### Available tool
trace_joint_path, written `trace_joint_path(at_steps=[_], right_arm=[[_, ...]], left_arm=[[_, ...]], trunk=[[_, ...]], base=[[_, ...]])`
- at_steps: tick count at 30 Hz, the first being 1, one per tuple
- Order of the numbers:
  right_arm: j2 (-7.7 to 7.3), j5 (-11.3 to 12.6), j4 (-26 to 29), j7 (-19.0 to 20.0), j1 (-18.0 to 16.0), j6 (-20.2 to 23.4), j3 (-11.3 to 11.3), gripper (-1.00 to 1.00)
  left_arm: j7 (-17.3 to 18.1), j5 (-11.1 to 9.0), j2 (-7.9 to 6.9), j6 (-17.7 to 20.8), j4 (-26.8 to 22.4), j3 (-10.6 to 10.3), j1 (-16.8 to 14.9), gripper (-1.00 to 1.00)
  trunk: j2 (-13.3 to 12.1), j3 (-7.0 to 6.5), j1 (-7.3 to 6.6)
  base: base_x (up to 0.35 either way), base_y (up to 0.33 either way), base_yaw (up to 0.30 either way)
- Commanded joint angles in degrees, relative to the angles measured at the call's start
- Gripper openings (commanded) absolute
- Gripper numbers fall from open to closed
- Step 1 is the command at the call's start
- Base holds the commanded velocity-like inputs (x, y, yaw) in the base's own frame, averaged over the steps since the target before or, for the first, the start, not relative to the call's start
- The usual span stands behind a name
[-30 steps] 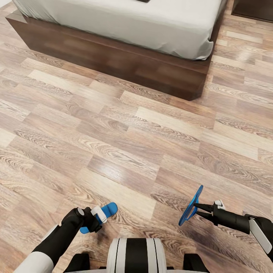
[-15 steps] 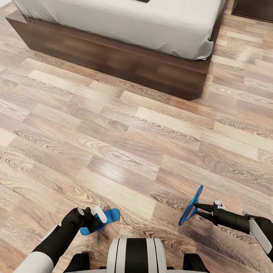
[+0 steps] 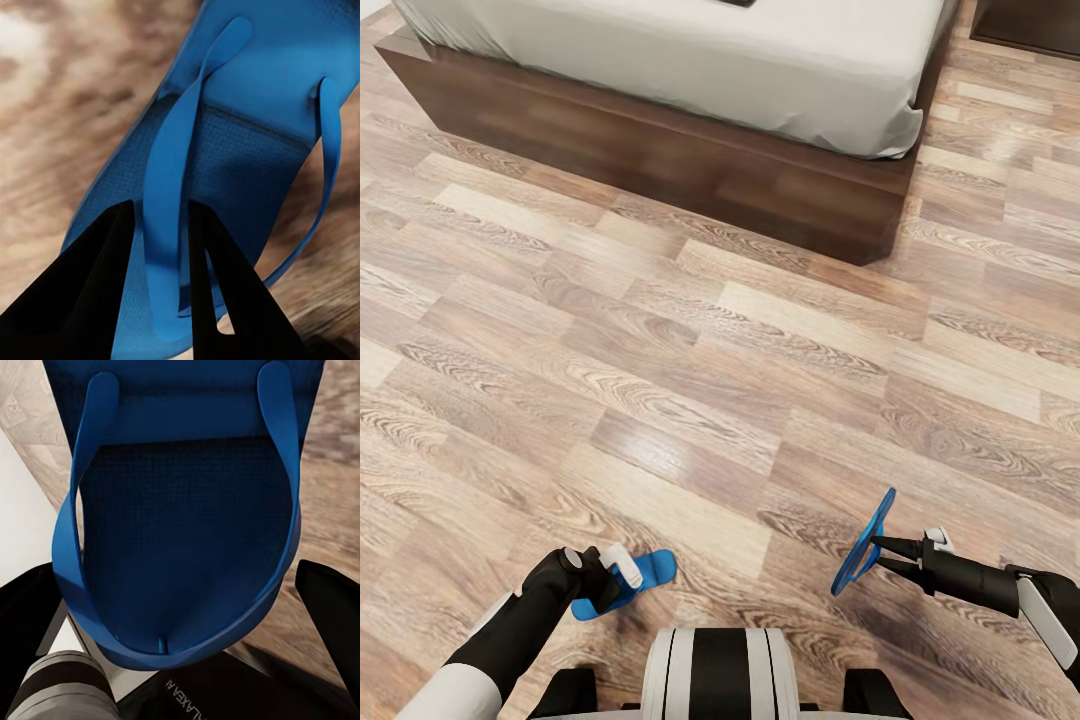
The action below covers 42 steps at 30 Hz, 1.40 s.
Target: In the bedroom, move the book from the bed onto either nightstand, and place the two sandals side by side next to the bed.
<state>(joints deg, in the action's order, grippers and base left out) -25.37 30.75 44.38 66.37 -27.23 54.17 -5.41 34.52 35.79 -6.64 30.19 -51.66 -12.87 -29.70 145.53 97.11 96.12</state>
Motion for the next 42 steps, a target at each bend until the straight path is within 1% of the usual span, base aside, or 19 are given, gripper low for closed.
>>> trace_joint_path(at_steps=[1,4,8,16,27,32,34,36,37,38,39,42], right_arm=[[-0.01,0.0,0.0,0.1,0.0,0.2,0.0,-1.0],[-0.01,0.0,0.0,0.1,0.0,0.3,0.0,-1.0],[-0.01,0.0,0.0,0.1,0.0,0.3,0.0,-1.0],[-0.01,0.0,0.0,0.1,0.0,0.2,0.0,-1.0],[-0.01,0.0,0.0,0.2,0.0,0.3,0.0,-1.0],[-0.03,0.0,0.0,0.2,0.0,0.3,-0.1,-1.0],[-0.03,0.0,0.0,0.2,0.0,0.3,-0.1,-1.0],[-0.03,0.0,0.0,0.3,0.0,0.3,-0.1,-1.0],[-0.03,0.0,0.0,0.3,0.0,0.3,-0.1,-1.0],[-0.01,0.0,0.0,0.3,0.0,0.3,-0.1,-1.0],[-0.02,0.1,-0.1,0.3,0.0,0.3,-0.3,-1.0],[-0.03,0.1,-0.1,0.3,0.0,0.3,-0.4,-1.0]], left_arm=[[0.3,0.4,-0.04,0.2,-0.1,-0.1,0.0,-1.0],[0.3,0.4,-0.04,0.1,-0.1,-0.1,0.0,-1.0],[0.3,0.4,-0.04,0.2,-0.1,-0.1,0.0,-1.0],[0.3,0.3,-0.04,0.1,-0.1,-0.1,0.0,-1.0],[0.3,0.2,-0.04,0.2,-0.1,-0.1,0.0,-1.0],[0.6,-0.4,-0.02,0.2,-0.2,0.1,0.0,-1.0],[0.7,-2.7,0.56,0.1,-0.3,0.2,0.0,-1.0],[0.6,-6.3,1.23,0.0,-0.3,0.4,0.0,-1.0],[0.6,-7.3,1.33,0.0,-0.4,0.4,0.0,-1.0],[0.7,-10.0,1.39,-0.1,-0.5,0.6,0.0,-1.0],[0.7,-16.1,1.36,-0.2,-1.4,1.8,0.0,-1.0],[0.8,-24.6,1.01,-0.4,-2.8,5.7,0.0,-1.0]], trunk=[[0.0,0.03,-0.01],[0.0,0.03,-0.01],[0.0,-0.85,-0.11],[0.0,-0.85,-0.11],[-0.2,-3.29,-0.39],[-0.3,-4.4,-0.52],[-0.3,-4.84,-0.57],[-0.3,-5.29,-0.63],[-0.3,-5.51,-0.65],[-0.3,-5.73,-0.68],[-0.3,-5.95,-0.7],[-0.4,-6.61,-0.78]], base=[[0.0,0.0,0.0],[0.0,0.0,0.0],[0.0,0.0,0.0],[0.0,0.0,0.0],[0.0,0.0,0.0],[0.0,0.0,0.0],[0.0,0.0,0.0],[0.0,0.0,0.0],[0.0,0.0,0.0],[0.0,0.0,0.0],[0.0,0.0,0.0],[0.0,0.0,0.0]])
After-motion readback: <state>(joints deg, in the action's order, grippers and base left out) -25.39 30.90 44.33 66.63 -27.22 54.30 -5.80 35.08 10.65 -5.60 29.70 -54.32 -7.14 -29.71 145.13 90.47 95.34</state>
